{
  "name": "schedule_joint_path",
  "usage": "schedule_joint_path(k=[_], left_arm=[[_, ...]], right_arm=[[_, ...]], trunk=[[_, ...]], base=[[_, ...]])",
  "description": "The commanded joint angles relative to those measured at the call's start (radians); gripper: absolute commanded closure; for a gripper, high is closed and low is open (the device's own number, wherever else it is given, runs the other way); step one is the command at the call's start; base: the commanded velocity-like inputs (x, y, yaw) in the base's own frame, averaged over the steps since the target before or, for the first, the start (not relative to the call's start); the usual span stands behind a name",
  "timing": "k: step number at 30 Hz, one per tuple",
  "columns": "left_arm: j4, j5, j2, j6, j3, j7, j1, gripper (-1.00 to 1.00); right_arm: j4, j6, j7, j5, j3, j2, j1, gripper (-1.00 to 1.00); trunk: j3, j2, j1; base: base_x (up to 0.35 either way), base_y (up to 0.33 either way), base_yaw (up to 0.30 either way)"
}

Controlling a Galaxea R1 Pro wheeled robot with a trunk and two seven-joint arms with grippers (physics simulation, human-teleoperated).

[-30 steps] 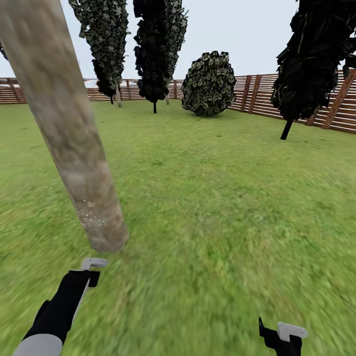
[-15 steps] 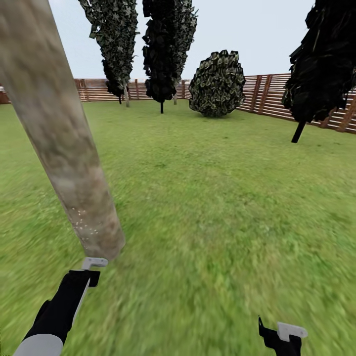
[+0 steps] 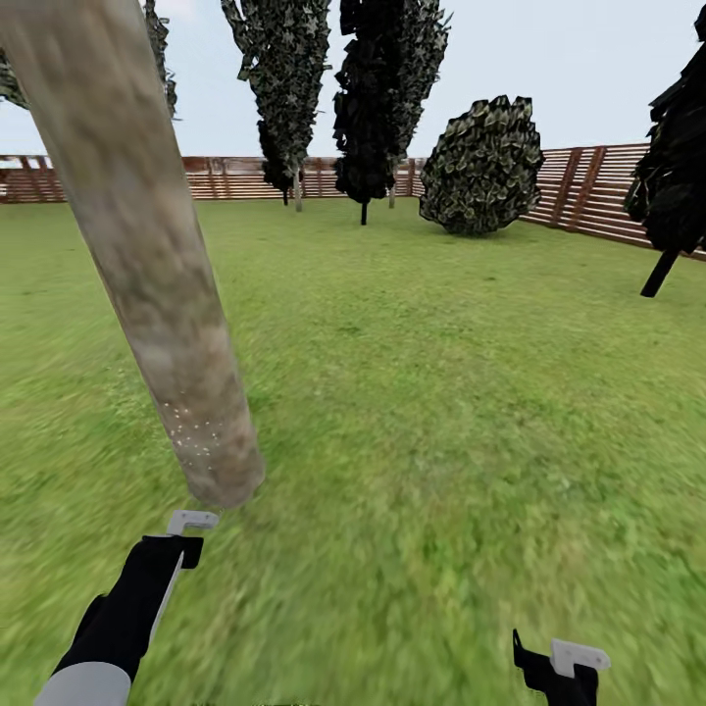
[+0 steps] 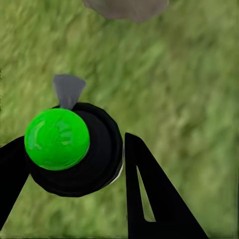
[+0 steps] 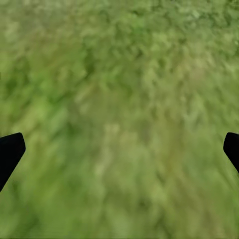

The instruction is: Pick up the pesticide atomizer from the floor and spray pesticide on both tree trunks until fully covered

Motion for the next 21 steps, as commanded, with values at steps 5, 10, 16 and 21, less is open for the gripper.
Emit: schedule_joint_path(k=[5, 10, 16, 21], left_arm=[[-0.001, -0.001, -0.003, 0.005, 0.000, 0.001, -0.001, 1.00], [-0.001, -0.001, -0.008, 0.005, 0.000, 0.001, -0.001, 1.00], [-0.001, -0.001, -0.008, 0.005, 0.000, 0.001, -0.001, 1.00], [-0.001, -0.001, -0.009, 0.005, 0.000, 0.001, -0.001, 1.00]], right_arm=[[0.001, -0.003, -0.001, 0.001, -0.001, 0.001, 0.000, -1.00], [0.001, -0.003, -0.001, 0.001, -0.001, 0.001, 0.000, -1.00], [0.001, -0.003, -0.001, 0.001, -0.001, 0.000, 0.000, -1.00], [0.001, -0.003, -0.001, 0.001, -0.001, 0.001, 0.000, -1.00]], trunk=[[-0.001, 0.000, 0.000], [-0.001, 0.000, 0.000], [-0.001, 0.000, 0.000], [-0.001, 0.000, 0.000]], base=[[0.044, -0.270, 0.276], [0.160, -0.254, 0.218], [0.169, -0.247, 0.020], [0.171, -0.244, 0.022]])
